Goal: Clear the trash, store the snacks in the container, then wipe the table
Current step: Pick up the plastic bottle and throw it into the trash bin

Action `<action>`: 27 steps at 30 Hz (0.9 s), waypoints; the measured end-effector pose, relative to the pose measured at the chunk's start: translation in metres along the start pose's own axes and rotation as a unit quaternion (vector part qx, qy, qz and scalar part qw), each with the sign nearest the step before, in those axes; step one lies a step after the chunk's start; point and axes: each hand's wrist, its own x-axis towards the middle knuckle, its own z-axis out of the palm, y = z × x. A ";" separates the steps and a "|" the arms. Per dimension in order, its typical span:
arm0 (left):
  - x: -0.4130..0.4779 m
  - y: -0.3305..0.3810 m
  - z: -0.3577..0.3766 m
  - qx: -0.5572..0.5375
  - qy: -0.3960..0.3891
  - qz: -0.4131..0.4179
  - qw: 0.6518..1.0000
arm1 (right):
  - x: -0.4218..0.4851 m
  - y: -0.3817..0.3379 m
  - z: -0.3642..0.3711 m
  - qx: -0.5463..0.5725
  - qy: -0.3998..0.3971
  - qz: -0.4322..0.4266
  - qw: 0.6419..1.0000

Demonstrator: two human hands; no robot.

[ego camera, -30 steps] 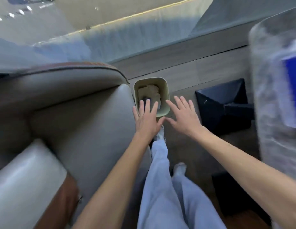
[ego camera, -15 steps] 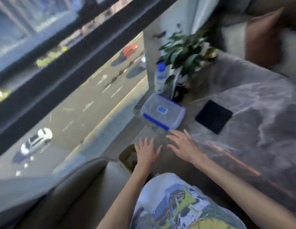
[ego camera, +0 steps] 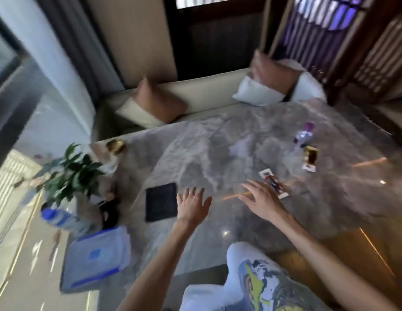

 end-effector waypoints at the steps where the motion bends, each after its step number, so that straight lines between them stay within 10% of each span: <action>1: 0.006 0.014 0.003 -0.002 -0.007 0.021 1.000 | -0.006 0.018 -0.008 0.005 0.012 0.020 1.000; 27: 0.100 0.087 -0.036 0.026 -0.055 0.139 0.988 | 0.011 0.086 -0.047 0.198 0.137 0.242 0.940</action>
